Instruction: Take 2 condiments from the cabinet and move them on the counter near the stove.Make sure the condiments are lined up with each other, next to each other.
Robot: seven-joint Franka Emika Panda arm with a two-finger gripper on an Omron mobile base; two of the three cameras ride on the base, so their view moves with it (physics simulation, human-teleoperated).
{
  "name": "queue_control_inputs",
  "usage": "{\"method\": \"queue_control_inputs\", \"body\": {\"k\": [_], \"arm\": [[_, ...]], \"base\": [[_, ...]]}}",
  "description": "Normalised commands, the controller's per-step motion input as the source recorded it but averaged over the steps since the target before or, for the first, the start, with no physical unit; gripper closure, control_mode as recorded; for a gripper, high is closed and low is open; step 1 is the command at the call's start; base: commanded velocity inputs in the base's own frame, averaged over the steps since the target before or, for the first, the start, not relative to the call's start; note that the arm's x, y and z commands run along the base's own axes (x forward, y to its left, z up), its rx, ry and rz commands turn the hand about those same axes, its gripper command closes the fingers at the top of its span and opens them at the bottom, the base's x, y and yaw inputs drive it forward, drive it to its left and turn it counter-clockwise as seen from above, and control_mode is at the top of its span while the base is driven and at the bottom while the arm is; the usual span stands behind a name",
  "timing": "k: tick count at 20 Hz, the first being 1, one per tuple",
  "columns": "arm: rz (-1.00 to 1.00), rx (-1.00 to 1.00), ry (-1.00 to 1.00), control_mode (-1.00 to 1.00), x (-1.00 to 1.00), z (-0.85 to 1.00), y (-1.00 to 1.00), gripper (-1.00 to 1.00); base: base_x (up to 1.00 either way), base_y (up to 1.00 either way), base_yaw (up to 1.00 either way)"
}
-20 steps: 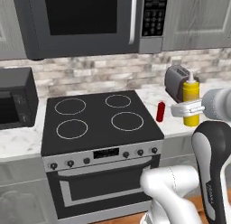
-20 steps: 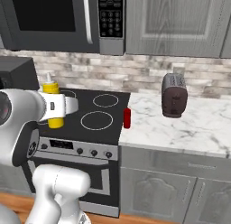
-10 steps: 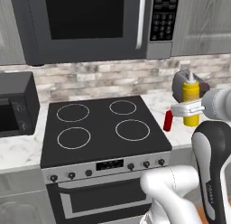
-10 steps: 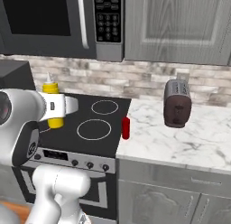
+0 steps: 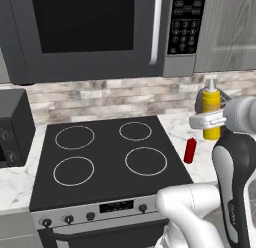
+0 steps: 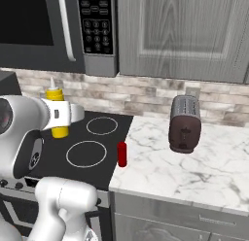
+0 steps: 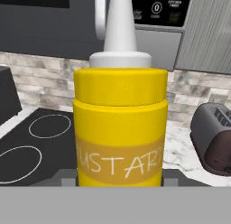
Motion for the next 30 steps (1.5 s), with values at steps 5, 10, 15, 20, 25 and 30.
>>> {"method": "queue_control_inputs", "body": {"k": [5,10,15,20,25,30], "arm": [[0.0,0.0,0.0,1.0,0.0,0.0,0.0,1.0],[0.0,0.0,0.0,1.0,0.0,0.0,0.0,1.0],[0.0,0.0,0.0,1.0,0.0,0.0,0.0,1.0],[0.0,0.0,0.0,1.0,0.0,0.0,0.0,1.0],[0.0,0.0,0.0,1.0,0.0,0.0,0.0,1.0],[0.12,0.0,0.0,-1.0,0.01,-0.27,-0.28,1.0]], "base": [[0.51,-0.25,0.05],[0.2,0.08,0.07],[0.0,0.0,0.01],[0.0,0.0,0.0],[0.0,0.0,0.0],[0.0,-0.04,0.0]]}}
